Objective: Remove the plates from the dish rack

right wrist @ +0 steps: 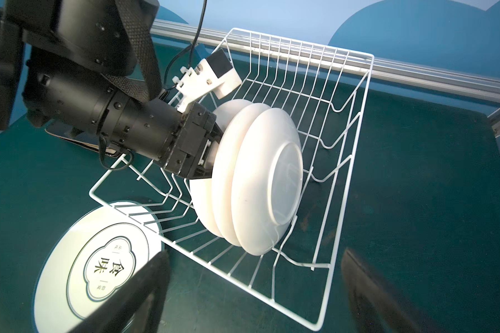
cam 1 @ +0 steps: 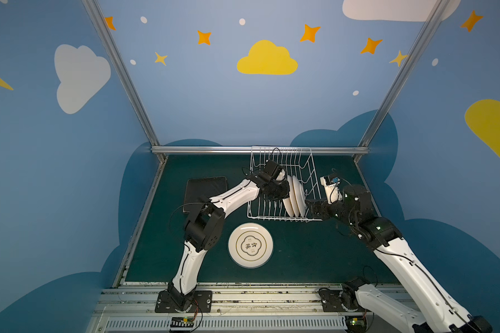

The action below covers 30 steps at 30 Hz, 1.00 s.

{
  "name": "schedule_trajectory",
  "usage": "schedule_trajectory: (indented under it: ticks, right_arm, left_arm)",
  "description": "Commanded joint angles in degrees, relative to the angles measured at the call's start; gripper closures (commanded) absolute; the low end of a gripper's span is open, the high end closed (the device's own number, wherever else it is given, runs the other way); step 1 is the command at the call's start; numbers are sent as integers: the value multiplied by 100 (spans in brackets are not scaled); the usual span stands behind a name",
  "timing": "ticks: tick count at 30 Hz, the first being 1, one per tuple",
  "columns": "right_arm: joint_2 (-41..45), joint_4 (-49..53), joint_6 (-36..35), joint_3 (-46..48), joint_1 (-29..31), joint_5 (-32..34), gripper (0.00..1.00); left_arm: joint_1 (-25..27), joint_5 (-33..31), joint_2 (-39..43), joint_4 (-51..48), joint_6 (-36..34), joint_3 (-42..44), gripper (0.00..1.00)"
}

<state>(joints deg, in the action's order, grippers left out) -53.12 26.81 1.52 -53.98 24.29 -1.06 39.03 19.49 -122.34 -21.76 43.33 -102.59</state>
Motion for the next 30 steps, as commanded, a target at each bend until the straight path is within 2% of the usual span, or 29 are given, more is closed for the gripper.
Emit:
schedule_trajectory:
  ticks: [1,5,30]
  right_arm:
    - [21,-68,85,-43,-21,34,8]
    - [39,-78,108,-17,-21,36,8]
    - [92,-93,179,-52,-26,27,8]
  left_arm:
    - [2,-98,73,-138,-132,182,93]
    - [9,-64,176,-55,-58,272,97]
    - [9,91,833,97,107,511,97]
